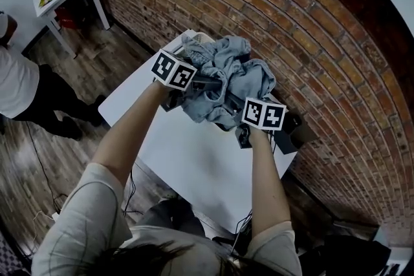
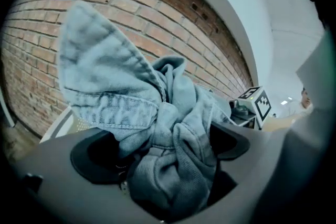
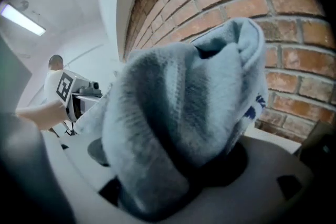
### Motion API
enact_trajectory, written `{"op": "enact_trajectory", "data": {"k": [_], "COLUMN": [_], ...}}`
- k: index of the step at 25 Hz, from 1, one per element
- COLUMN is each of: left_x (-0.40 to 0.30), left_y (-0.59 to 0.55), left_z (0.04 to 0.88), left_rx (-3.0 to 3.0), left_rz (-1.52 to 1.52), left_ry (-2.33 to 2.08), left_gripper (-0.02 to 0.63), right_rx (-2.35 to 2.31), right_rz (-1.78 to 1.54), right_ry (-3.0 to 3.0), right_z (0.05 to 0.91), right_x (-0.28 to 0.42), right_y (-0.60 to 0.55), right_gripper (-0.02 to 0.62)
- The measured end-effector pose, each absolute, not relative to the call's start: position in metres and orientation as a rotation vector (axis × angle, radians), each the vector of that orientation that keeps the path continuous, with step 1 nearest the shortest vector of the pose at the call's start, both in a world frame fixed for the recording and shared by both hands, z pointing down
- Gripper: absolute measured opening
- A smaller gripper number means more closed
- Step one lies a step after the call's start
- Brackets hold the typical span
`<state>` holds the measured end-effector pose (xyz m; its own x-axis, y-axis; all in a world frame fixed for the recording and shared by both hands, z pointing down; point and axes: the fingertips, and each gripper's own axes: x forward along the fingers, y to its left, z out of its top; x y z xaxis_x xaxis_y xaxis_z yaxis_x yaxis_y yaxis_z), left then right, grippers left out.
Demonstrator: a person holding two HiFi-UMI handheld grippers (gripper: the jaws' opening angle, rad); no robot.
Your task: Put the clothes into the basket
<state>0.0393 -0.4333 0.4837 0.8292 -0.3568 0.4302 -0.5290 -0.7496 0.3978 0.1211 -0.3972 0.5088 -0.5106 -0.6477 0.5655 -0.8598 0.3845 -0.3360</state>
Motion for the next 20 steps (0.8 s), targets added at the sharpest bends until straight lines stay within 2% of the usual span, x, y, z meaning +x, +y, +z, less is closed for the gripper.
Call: {"op": "enact_trajectory", "data": {"k": [4,11,20], "left_x": [0.024,0.016,0.023], "left_y": [-0.440,-0.432,-0.422], "left_z": [0.493,0.495,0.452], "left_rx": [2.444,2.399,2.520], "left_rz": [0.509,0.586,0.555], "left_ry": [-0.751,-0.777,-0.860], "left_gripper": [0.523,0.523,0.522], "right_rx": [1.358,1.342,1.495], "right_rz": [0.950,0.932,0.979], "right_ry": [-2.263,-2.261,-2.192], "right_z": [0.512,0.509,0.489], "right_x": [0.135,0.130,0.121], "right_y": [-0.397,-0.383,-0.367], "right_gripper": [0.419,0.422,0.422]}}
